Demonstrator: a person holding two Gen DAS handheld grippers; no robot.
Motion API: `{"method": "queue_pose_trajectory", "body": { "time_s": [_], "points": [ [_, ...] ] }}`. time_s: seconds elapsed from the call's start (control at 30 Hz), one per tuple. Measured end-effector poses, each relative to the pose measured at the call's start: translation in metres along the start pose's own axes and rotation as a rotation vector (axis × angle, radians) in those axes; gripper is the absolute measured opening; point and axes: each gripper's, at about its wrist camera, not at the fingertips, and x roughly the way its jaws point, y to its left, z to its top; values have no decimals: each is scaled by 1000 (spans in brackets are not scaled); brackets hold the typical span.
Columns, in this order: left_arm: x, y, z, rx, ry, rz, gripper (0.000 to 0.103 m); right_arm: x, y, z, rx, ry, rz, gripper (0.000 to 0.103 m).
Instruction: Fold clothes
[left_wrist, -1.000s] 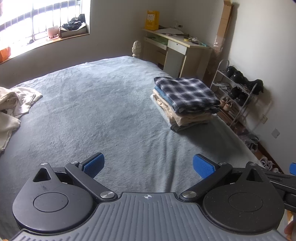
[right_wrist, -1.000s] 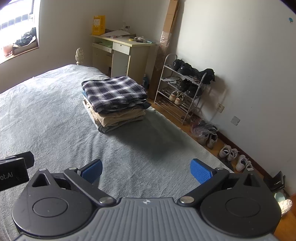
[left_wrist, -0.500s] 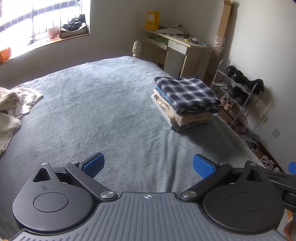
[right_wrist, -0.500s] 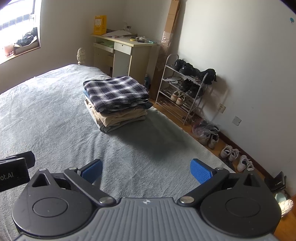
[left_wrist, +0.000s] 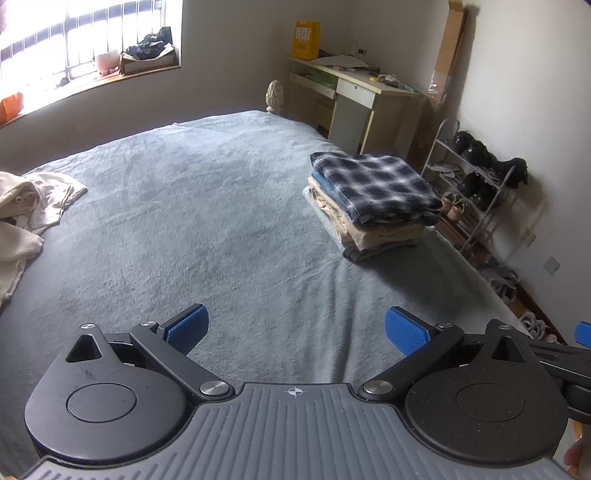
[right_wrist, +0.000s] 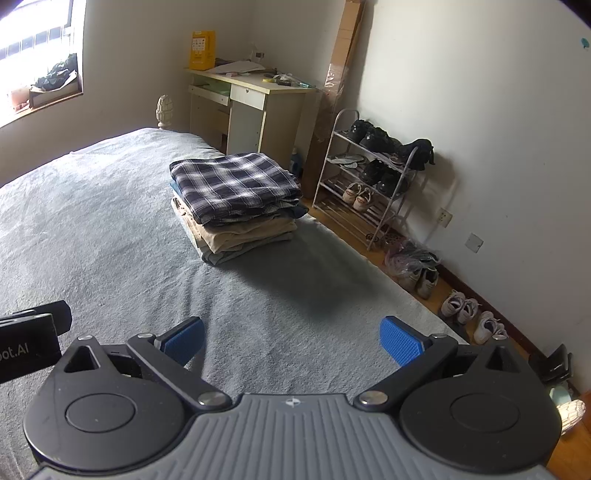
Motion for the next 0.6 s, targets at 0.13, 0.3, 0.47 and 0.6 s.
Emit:
{"method": "queue_pose_trajectory", "body": {
  "time_s": [0.13, 0.3, 0.47, 0.6],
  "points": [
    [1, 1, 0, 1, 4, 1, 103, 1, 1, 1, 0, 0, 0, 103],
    [1, 2, 1, -3, 5, 2, 103, 0, 1, 0, 1, -1, 0, 103],
    [1, 3, 0, -3, 5, 3, 103, 0, 3, 0, 1, -1, 1, 103],
    [1, 5, 0, -5, 6, 3, 103, -1, 3, -1, -1, -3, 2, 103]
  ]
}}
